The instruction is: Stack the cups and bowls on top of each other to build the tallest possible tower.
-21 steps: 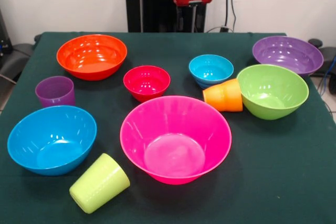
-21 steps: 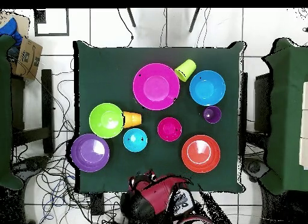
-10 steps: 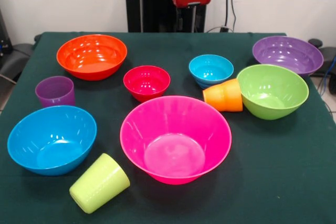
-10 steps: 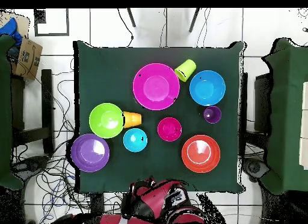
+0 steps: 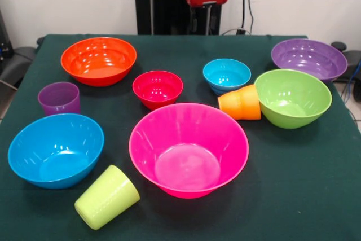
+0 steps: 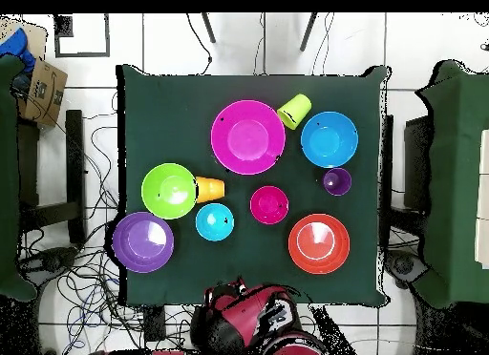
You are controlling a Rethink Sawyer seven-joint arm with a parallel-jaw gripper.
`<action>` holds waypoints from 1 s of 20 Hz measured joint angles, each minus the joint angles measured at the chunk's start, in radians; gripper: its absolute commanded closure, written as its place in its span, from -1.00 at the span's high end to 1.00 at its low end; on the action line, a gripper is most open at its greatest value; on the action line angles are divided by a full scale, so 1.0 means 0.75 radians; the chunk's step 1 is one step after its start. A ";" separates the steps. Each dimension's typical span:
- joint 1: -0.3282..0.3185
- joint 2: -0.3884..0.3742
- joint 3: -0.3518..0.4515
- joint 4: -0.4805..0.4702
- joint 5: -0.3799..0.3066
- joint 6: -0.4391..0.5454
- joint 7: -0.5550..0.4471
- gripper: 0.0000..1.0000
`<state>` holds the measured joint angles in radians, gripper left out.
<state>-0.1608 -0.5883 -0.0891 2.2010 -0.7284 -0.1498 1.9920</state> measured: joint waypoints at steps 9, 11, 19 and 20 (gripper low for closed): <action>0.002 -0.023 -0.012 0.000 0.001 0.000 0.000 1.00; 0.004 -0.023 -0.015 0.000 0.004 0.000 0.000 1.00; 0.017 -0.043 -0.018 0.000 0.011 0.000 0.000 1.00; 0.020 -0.047 -0.019 0.000 0.012 0.000 0.000 1.00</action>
<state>-0.1461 -0.6237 -0.1030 2.2012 -0.7197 -0.1498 1.9920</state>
